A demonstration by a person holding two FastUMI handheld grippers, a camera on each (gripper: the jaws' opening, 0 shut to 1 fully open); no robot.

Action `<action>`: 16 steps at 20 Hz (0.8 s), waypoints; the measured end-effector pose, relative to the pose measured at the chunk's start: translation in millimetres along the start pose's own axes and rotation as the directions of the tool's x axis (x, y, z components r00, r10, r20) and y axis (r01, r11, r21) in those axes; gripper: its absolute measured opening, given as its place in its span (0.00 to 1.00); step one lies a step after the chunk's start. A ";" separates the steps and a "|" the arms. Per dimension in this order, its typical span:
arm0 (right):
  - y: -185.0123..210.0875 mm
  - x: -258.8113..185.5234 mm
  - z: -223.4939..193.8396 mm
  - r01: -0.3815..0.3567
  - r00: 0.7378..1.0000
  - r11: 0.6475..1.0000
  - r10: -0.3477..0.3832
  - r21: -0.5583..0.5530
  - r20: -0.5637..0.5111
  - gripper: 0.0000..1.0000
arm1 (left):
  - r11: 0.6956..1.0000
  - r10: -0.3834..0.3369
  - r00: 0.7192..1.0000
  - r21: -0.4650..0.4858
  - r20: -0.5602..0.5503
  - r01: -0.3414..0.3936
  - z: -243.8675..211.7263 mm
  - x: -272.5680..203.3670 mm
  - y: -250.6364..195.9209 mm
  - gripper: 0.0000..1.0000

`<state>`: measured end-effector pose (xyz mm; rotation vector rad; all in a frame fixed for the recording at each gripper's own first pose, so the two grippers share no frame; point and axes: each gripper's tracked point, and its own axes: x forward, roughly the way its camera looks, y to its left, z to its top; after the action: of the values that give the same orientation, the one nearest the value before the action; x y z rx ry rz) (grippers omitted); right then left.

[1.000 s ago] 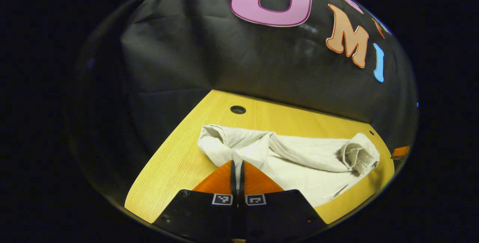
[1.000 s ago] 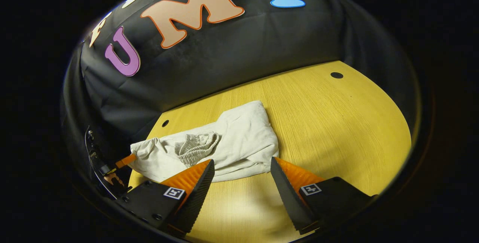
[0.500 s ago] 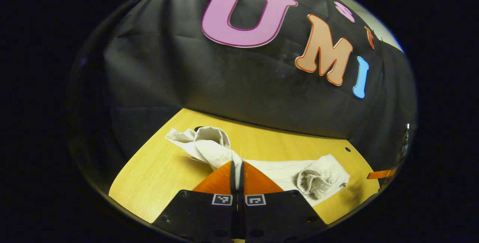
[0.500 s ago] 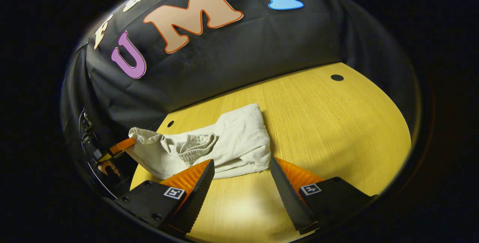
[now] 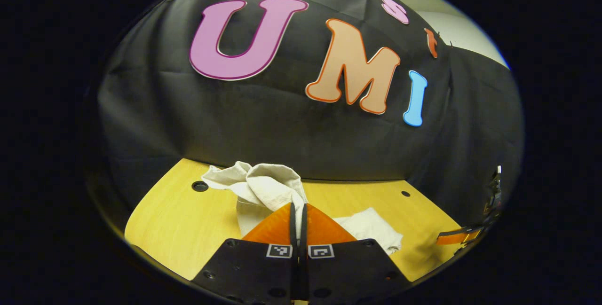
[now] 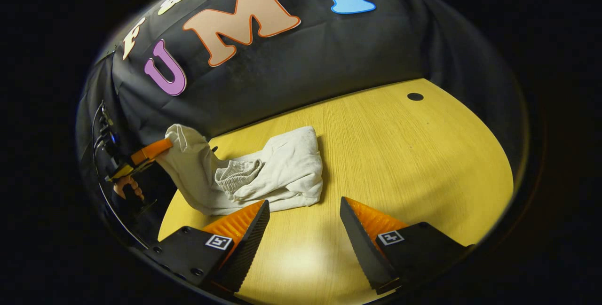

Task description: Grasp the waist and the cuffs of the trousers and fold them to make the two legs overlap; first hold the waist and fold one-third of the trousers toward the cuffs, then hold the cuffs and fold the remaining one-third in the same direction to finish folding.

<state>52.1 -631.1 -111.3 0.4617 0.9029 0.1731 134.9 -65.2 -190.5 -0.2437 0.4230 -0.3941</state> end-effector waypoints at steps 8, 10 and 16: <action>-31.9 -23.1 -2.5 0.017 1.000 1.000 -0.018 0.016 0.020 0.96 | 0.992 -0.119 0.993 0.029 -0.028 0.119 -6.7 33.9 -91.3 0.00; -42.1 -27.4 -5.2 0.027 0.999 0.999 -0.028 0.027 0.017 0.91 | 0.988 -0.147 0.988 0.034 -0.049 0.149 -15.8 42.8 -116.8 0.00; -66.8 -39.4 -15.4 0.050 0.999 0.997 -0.051 0.058 0.013 0.96 | 0.972 -0.202 0.968 0.091 -0.148 0.217 -73.1 66.9 -169.7 0.00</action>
<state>12.7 -698.8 -121.7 0.4924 0.9061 0.0976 104.5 -256.1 -226.2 -0.1578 0.5122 -0.6426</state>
